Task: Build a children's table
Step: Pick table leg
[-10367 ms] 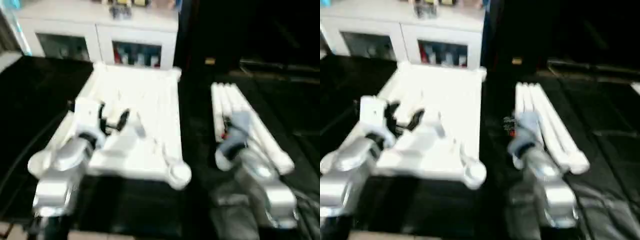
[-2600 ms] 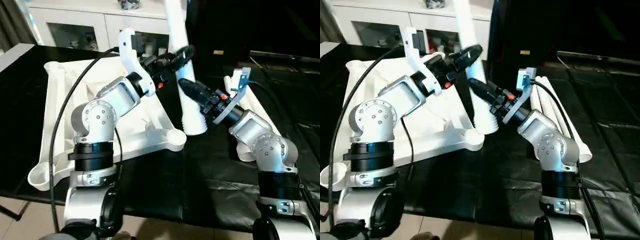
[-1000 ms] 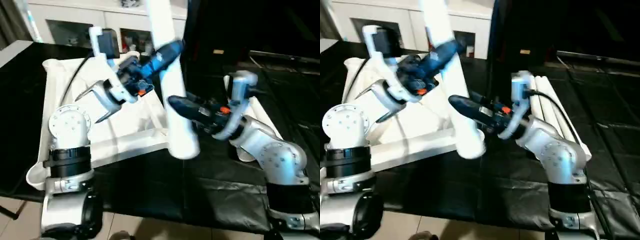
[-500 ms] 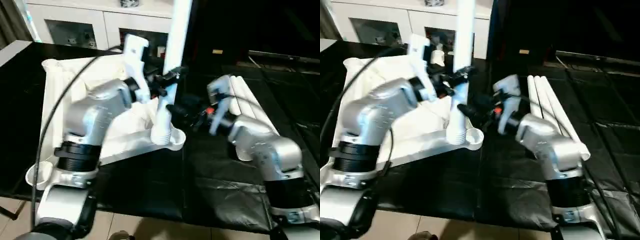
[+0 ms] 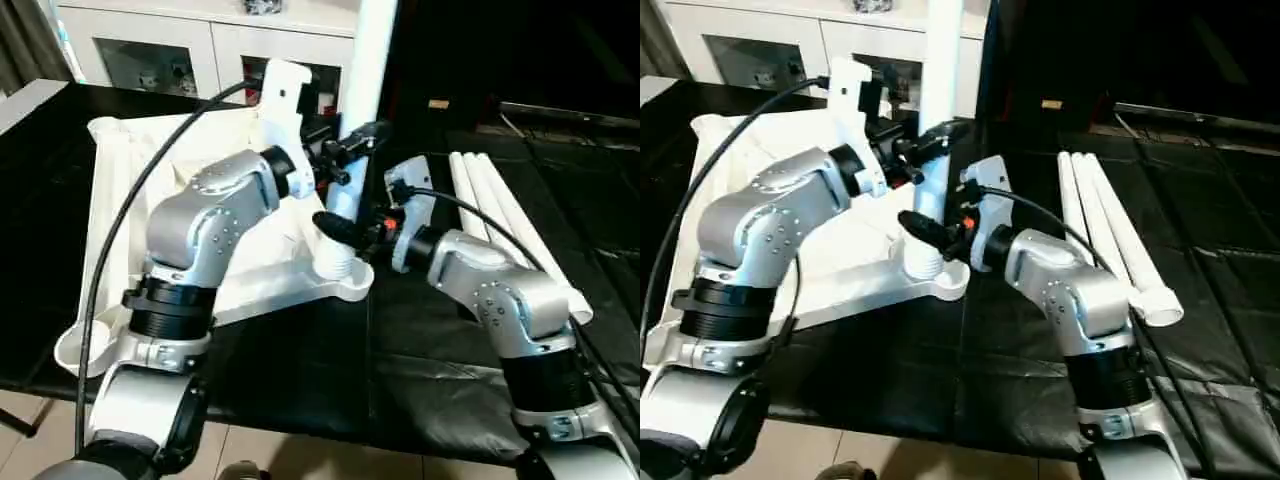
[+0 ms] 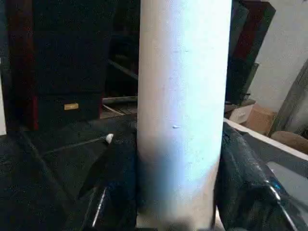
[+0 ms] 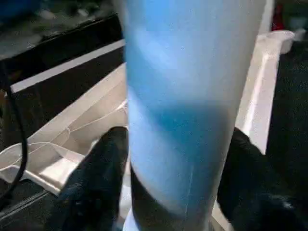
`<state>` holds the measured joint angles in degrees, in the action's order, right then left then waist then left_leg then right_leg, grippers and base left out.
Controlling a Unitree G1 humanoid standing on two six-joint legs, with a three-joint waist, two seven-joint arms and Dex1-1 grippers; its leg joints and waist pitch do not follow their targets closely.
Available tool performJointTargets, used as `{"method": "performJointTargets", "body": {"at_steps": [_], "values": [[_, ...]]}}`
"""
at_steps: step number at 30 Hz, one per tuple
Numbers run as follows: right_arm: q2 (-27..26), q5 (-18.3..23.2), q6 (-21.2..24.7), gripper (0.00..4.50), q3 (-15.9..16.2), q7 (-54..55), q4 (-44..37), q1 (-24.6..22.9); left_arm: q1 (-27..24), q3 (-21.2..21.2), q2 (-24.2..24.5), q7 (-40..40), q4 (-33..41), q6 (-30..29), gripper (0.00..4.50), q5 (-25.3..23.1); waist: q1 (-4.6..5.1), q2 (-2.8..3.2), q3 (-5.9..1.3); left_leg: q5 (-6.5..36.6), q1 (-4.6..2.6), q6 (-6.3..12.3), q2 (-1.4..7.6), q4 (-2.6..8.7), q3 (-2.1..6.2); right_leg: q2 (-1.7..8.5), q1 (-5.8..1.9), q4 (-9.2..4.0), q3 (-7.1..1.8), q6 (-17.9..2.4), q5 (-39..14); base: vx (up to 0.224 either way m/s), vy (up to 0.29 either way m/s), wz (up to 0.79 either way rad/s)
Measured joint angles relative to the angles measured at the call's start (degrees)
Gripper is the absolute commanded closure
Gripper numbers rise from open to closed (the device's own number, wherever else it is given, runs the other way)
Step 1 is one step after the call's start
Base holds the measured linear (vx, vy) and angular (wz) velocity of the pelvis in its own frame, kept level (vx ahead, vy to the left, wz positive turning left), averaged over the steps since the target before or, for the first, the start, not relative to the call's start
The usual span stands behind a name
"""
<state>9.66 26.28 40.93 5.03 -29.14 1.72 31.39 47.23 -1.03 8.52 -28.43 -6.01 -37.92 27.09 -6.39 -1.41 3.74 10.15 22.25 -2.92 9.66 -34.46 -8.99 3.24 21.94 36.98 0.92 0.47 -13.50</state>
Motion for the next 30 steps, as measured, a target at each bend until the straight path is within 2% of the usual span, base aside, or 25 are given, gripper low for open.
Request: {"method": "performJointTargets", "body": {"at_steps": [8,23,24,26,30], "values": [[-0.6,0.0,1.1,2.54,0.0,0.6,0.8,0.2,0.0,0.0,0.0,0.0,-0.1,0.0,2.68,-0.2,0.02,0.00,0.00,0.0,0.00,-0.01,0.00,0.00,0.00,0.00,0.00,-0.01,0.00,0.0,0.0,0.000,0.000,0.00],[-2.1,2.2,3.5,2.59,-1.5,0.5,0.8,0.2,0.3,0.1,0.0,0.0,-0.6,-0.4,2.68,-0.4,-0.09,0.00,0.00,0.0,0.00,-0.03,0.00,0.00,0.00,0.00,0.00,0.00,0.00,0.0,0.0,0.000,0.000,0.00],[-2.1,2.5,3.5,2.59,-1.6,0.3,0.8,0.2,0.4,0.2,-0.1,0.1,-0.6,-0.4,2.33,-0.3,-0.09,0.00,0.00,0.0,0.00,-0.03,0.00,0.00,0.00,0.00,0.00,0.00,0.00,0.0,0.0,0.000,0.000,0.00],[-1.9,3.4,3.5,2.59,-1.9,-1.3,0.8,0.2,0.5,1.6,-0.5,0.2,-0.7,-0.9,1.98,0.7,-0.06,0.00,0.00,0.0,0.01,-0.03,-0.01,0.00,0.00,0.00,0.00,0.00,0.00,0.0,0.0,0.000,0.000,0.00],[-0.3,4.6,3.5,2.60,-2.4,-4.0,0.8,0.2,1.2,4.5,-0.8,-0.4,-0.6,-2.2,1.78,4.4,-0.08,0.00,0.00,0.0,0.00,-0.02,0.00,0.00,0.00,0.00,0.00,0.00,0.00,0.0,0.0,0.000,0.000,0.00]]}}
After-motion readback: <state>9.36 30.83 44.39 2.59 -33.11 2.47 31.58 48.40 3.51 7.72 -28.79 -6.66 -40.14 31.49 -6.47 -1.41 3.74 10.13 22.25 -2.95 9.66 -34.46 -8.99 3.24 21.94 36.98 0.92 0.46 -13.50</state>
